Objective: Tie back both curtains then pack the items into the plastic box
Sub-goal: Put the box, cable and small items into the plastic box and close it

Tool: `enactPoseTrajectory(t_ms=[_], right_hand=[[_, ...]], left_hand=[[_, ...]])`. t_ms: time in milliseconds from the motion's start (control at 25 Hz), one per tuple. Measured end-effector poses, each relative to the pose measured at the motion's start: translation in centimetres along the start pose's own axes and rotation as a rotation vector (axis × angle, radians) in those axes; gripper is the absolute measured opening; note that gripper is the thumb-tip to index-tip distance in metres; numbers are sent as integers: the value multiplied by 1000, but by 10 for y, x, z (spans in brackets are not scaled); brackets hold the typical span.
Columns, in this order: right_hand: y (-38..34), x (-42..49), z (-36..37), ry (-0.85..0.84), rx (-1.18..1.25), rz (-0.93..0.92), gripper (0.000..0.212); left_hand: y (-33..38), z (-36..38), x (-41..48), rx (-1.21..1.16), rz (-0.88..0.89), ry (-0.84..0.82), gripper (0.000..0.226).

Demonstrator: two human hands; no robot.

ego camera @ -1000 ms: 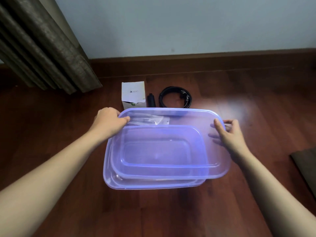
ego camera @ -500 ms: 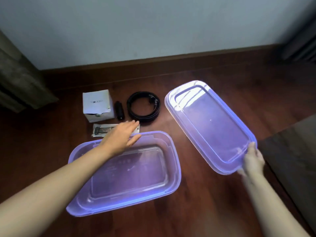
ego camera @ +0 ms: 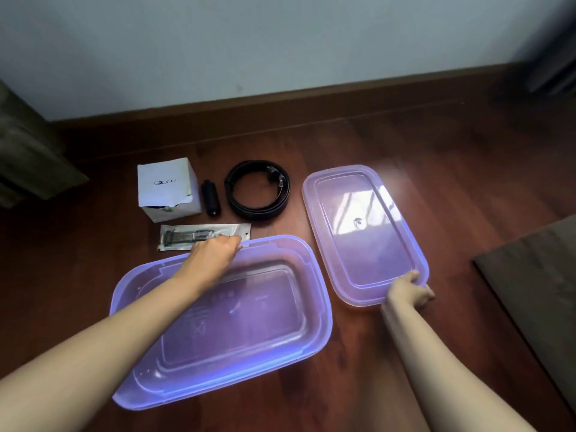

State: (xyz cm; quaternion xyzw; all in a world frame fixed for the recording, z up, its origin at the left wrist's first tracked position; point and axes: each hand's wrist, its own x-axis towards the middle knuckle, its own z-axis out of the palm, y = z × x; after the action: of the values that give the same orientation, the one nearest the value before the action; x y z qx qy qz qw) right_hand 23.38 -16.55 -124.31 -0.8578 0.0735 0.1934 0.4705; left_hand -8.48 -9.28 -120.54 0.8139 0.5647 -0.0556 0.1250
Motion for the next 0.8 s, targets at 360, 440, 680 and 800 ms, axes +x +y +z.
enactPoseTrajectory(t_ms=[360, 440, 680, 800], right_hand=[[2, 0, 0, 68, -457, -205, 51], [-4, -13, 4, 69, -497, -448, 47], [-22, -113, 18, -955, -443, -929, 55], [-3, -124, 22, -990, -694, -1055, 63]], left_hand=[[-1, 3, -2, -28, 10, 74, 34], [-1, 5, -2, -30, 19, 101, 32], [1, 4, -5, -40, 25, 188, 22], [2, 4, -6, -5, 55, 240, 17]])
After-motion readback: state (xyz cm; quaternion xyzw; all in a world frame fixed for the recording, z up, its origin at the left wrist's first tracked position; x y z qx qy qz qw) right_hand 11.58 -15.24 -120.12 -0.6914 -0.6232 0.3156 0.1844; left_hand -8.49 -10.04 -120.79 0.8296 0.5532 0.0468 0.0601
